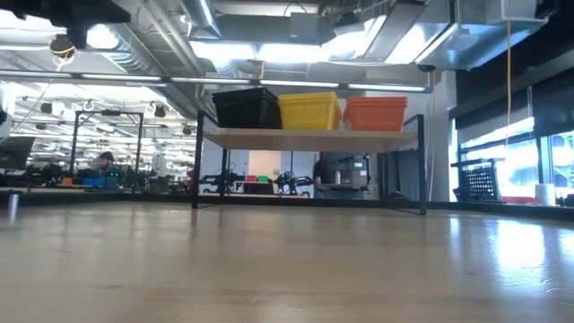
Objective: Stack baskets on shelf by color
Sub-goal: Return to Home Position
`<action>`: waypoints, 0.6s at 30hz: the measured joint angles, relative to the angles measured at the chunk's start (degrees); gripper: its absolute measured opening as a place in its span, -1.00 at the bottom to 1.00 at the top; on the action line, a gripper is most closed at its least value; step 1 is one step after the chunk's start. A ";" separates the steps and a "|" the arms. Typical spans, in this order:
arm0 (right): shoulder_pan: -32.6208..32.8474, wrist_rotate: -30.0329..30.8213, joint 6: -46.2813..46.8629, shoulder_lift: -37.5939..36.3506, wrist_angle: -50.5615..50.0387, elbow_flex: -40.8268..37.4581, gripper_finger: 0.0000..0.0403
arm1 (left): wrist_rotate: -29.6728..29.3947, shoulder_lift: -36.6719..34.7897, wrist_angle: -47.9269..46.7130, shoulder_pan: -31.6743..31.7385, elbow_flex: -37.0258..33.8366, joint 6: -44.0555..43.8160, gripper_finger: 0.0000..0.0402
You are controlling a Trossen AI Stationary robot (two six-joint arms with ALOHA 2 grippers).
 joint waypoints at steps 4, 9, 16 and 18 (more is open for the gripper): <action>0.02 -4.88 -2.65 0.07 9.71 -5.01 -1.00 | 0.28 -0.02 6.40 -0.02 -5.23 -0.06 -1.00; 0.02 -5.30 -3.24 0.05 15.91 -11.30 -1.00 | 1.40 0.00 15.32 -0.02 -12.49 -0.13 -1.00; 0.02 -5.85 -1.78 0.02 25.24 -19.67 -1.00 | 1.64 0.00 26.54 -0.02 -20.90 -0.67 -1.00; 0.02 -5.85 -1.79 0.02 26.01 -21.42 -1.00 | 1.64 0.00 29.11 -0.02 -22.84 -0.69 -1.00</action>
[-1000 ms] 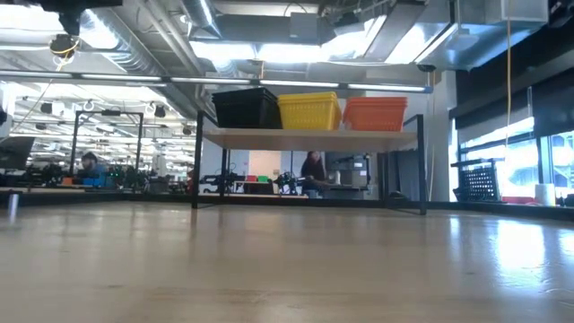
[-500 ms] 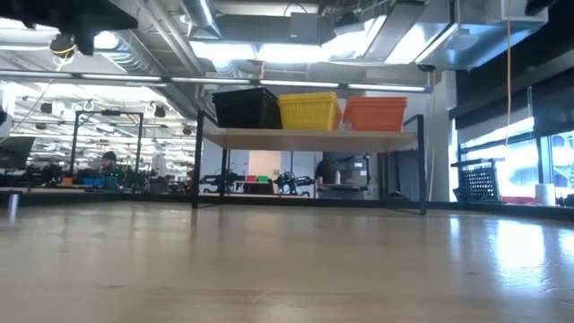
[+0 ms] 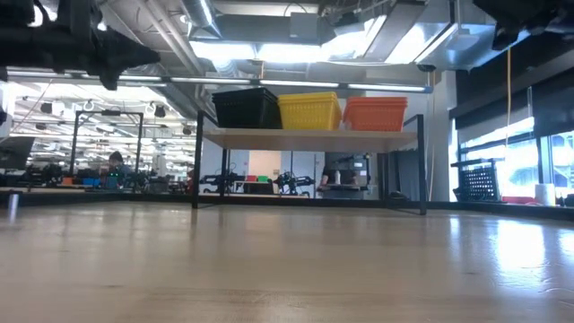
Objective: Stack baskets on shelf by color
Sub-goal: Return to Home Position
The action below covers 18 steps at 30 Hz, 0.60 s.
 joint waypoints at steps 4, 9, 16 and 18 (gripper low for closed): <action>0.00 0.00 0.03 0.00 1.52 -2.50 -1.00 | 0.05 0.00 1.54 0.00 -3.32 -0.92 -1.00; -0.02 -1.01 -0.05 0.00 3.29 -4.84 -1.00 | 1.02 0.05 2.41 0.00 -6.19 -2.34 -1.00; 0.00 -6.82 -0.38 0.00 3.02 -8.14 -1.00 | 7.77 0.09 1.86 0.00 -6.19 -1.68 -1.00; 0.00 -6.96 -2.42 0.00 3.13 -9.40 -1.00 | 10.49 0.09 1.86 0.01 -6.19 -1.49 -1.00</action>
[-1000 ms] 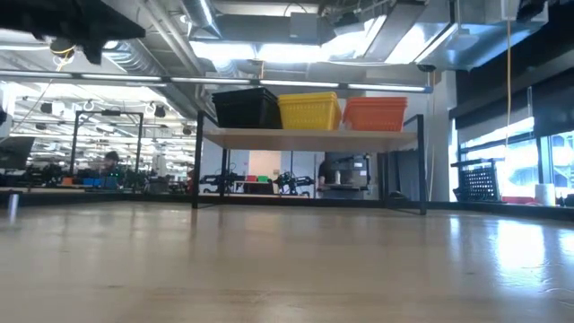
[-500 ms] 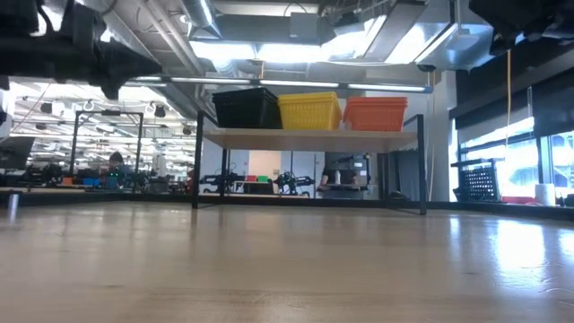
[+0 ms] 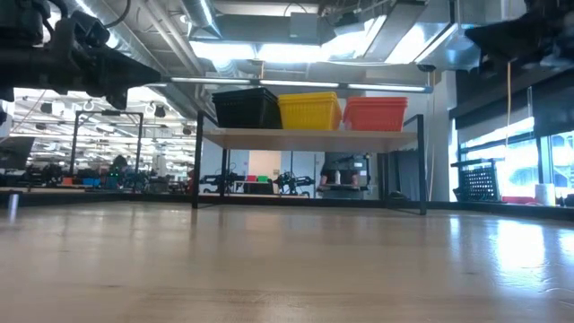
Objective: Stack baskets on shelf by color
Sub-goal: Return to Home Position
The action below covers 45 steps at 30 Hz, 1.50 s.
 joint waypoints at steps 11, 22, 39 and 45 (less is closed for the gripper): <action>0.00 0.07 -5.40 0.00 2.06 -7.80 -1.00 | 1.83 0.00 -0.02 0.01 0.00 -0.45 -1.00; -0.04 0.53 -5.22 0.20 6.10 -10.34 -1.00 | 1.83 0.00 -0.94 -0.01 0.00 -0.42 -1.00; 0.00 2.63 -3.76 0.20 5.84 -10.34 -0.94 | -1.84 0.02 -1.42 0.02 -0.02 -0.42 -1.00; 0.00 2.52 -3.82 0.20 5.84 -10.34 -0.94 | -1.86 0.04 -1.40 0.01 -0.02 -0.42 -1.00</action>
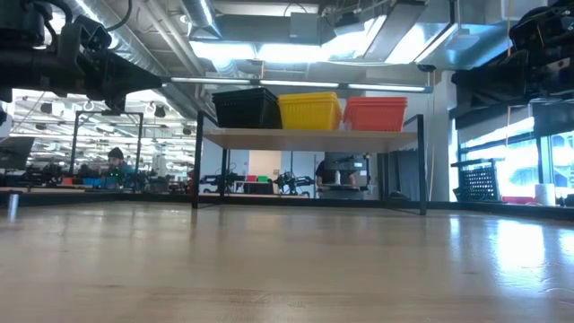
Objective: Stack baskets on shelf by color
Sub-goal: Return to Home Position
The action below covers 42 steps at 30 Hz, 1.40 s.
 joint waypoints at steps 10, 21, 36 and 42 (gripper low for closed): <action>0.00 -0.01 -0.04 0.02 0.00 0.00 -0.94 | 0.00 0.01 0.00 0.00 0.00 0.00 -1.00; 0.00 0.00 -0.04 0.02 0.00 0.00 -0.94 | -0.02 0.02 0.00 0.00 0.00 0.00 -1.00; -0.02 0.00 -0.05 0.02 0.00 0.00 -0.94 | -0.02 0.02 0.02 -0.01 0.00 0.00 -1.00; -0.02 0.00 -0.04 0.02 -0.02 0.00 -0.94 | -0.02 0.02 0.02 -0.02 0.00 0.00 -1.00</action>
